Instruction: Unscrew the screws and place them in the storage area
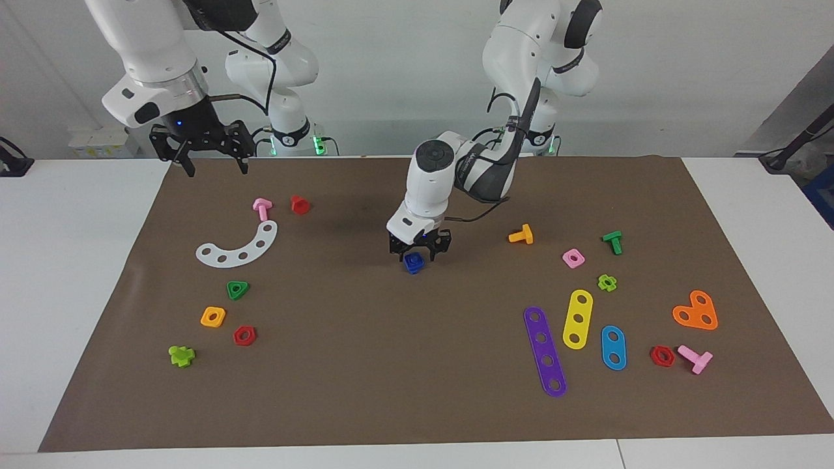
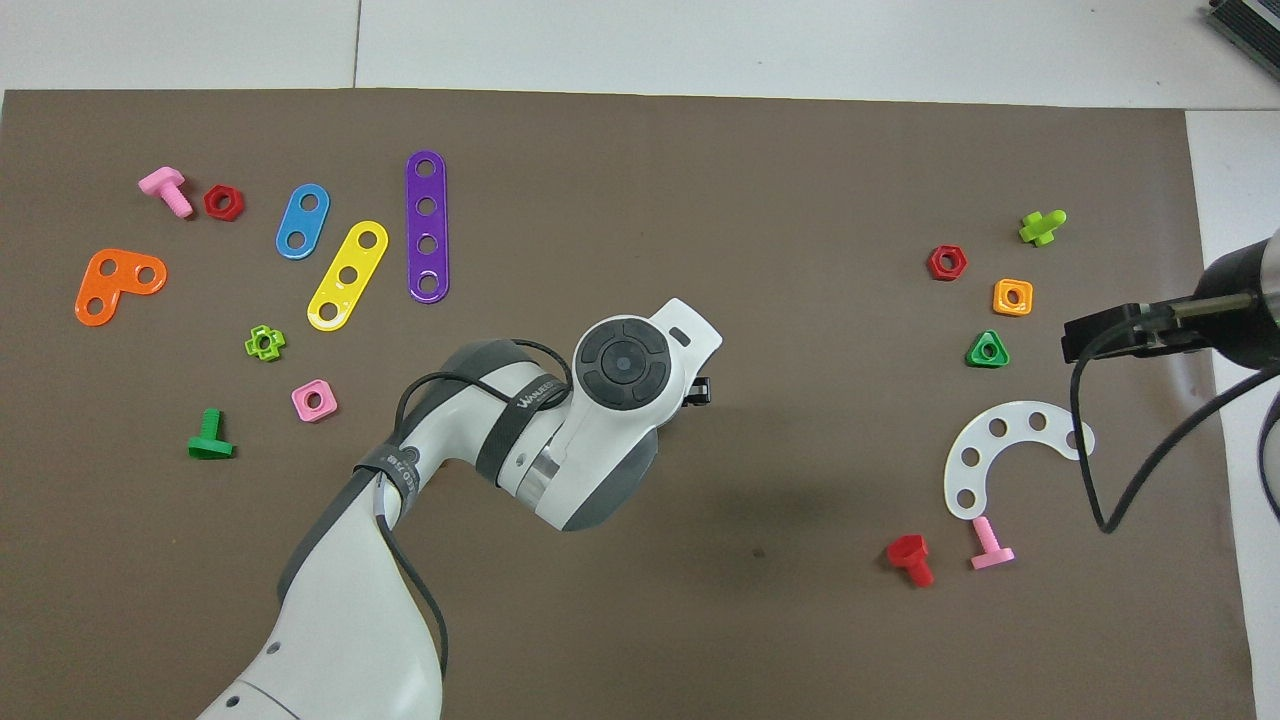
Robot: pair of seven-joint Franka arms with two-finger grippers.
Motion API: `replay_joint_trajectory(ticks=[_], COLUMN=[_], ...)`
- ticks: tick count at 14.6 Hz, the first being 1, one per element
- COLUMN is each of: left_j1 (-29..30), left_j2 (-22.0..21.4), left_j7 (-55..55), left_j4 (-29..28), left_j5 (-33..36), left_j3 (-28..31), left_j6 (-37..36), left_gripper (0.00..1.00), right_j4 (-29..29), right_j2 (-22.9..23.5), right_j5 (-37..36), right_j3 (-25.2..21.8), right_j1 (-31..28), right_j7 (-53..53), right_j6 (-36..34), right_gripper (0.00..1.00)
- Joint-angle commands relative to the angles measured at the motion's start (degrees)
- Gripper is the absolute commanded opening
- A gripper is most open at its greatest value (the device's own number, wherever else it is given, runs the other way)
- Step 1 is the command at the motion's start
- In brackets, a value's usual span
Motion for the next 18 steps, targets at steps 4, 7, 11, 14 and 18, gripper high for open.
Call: replay_joint_trajectory(ticks=[4, 7, 11, 14, 18], left_j1=[-1.4, -1.8, -1.9, -1.9, -1.9], left_j2=[-0.7, -0.7, -0.7, -0.7, -0.8], left_j7=[-0.8, -0.8, -0.7, -0.7, -0.7], left_j4=[-1.7, -1.8, -3.0, -3.0, -2.6], left_j5=[1.2, 1.3, 2.1, 2.1, 2.2], left_j3=[1.1, 1.1, 1.1, 1.1, 1.1], left_j6=[2.1, 2.2, 2.7, 2.7, 1.9], left_gripper=[0.69, 0.62, 0.6, 0.51, 0.36], right_j4=[-0.4, -0.5, -0.5, -0.4, -0.4], right_j2=[-0.5, -0.5, -0.5, -0.5, -0.5], right_j5=[1.4, 1.4, 1.4, 1.3, 1.4], right_j3=[-0.1, -0.1, 0.0, -0.1, -0.1], right_j1=[-0.7, -0.8, -0.3, -0.5, -0.8], right_j7=[-0.2, -0.2, -0.1, -0.1, -0.1], right_j6=[-0.6, -0.6, -0.5, -0.5, -0.6], right_gripper=[1.0, 1.0, 1.0, 1.0, 1.0])
